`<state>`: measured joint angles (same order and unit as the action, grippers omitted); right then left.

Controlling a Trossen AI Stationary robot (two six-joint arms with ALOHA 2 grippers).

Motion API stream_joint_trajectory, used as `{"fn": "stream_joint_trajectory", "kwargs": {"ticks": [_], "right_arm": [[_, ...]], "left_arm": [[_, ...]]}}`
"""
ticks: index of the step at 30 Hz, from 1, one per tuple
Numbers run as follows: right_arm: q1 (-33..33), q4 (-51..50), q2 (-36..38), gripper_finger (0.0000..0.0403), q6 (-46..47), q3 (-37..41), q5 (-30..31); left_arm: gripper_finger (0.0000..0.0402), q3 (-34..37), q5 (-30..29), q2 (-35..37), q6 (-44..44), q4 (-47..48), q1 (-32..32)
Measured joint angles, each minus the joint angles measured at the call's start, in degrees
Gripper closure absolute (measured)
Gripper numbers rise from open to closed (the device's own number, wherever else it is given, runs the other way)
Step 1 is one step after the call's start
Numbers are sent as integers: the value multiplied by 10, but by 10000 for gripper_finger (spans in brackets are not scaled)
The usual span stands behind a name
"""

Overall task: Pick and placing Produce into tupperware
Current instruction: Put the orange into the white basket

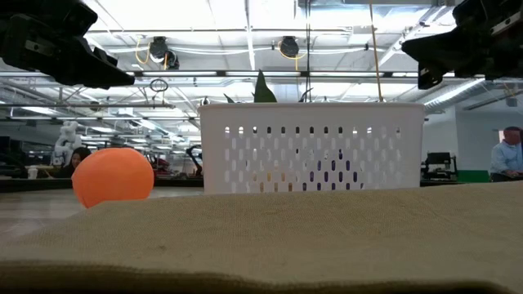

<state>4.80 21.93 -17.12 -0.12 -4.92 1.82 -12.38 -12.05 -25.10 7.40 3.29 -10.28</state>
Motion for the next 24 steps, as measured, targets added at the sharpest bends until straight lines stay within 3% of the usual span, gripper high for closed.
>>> {"fn": "stream_joint_trajectory", "kwargs": {"ticks": [4,24], "right_arm": [[0,35,0,403,10,16,-1],[0,14,0,403,5,20,-1]], "left_arm": [[369,0,0,0,0,0,0],[369,0,0,0,-21,12,0]]}}
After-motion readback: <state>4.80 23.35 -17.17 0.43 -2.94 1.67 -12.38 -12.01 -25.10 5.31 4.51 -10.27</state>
